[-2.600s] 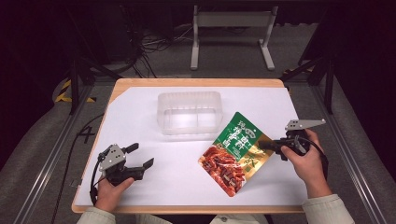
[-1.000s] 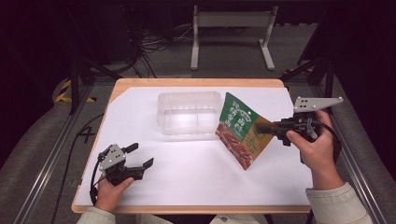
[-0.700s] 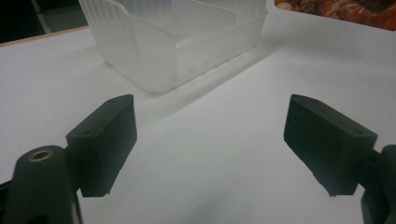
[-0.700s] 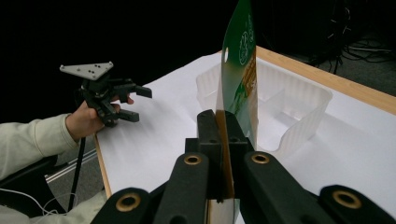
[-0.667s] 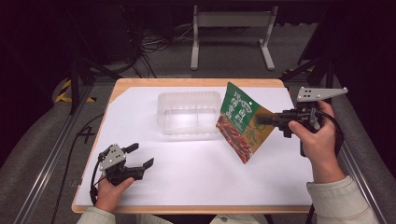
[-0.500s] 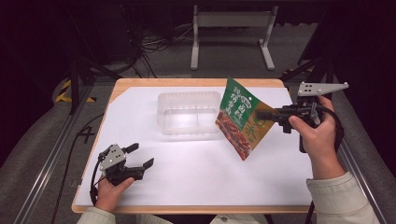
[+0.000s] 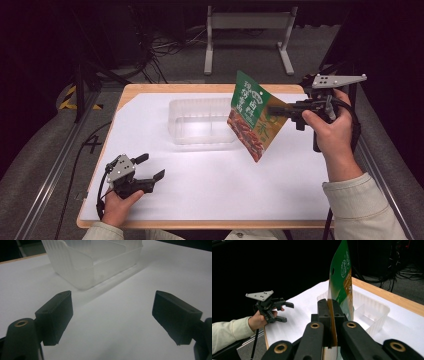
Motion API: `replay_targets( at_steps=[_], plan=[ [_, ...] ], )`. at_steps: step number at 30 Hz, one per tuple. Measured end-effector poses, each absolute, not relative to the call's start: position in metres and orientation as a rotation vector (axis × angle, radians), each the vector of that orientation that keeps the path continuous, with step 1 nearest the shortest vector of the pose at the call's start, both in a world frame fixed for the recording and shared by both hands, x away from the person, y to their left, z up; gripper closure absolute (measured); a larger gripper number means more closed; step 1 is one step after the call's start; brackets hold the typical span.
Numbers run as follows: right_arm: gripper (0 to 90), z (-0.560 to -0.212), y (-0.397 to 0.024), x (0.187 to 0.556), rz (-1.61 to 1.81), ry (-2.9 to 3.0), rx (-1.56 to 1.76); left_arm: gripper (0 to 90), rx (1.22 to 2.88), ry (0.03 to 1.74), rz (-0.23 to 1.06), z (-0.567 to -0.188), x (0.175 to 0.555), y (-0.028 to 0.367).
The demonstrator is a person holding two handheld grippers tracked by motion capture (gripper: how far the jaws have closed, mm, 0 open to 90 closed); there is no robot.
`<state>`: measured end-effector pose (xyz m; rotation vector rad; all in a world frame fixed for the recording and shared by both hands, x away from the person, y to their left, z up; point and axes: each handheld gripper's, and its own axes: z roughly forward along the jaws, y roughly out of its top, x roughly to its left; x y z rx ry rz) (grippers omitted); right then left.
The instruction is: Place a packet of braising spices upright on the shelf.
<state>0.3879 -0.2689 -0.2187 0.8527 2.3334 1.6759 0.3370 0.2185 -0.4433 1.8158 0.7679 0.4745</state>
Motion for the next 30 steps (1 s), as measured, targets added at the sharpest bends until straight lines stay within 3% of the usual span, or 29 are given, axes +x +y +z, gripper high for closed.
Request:
replay_targets(
  at_steps=[30],
  plan=[
    [90.0,-0.199,-0.205,0.440,1.668,2.312,0.798,17.6,1.813,0.771,0.475,-0.443,0.336,0.222]
  ],
)
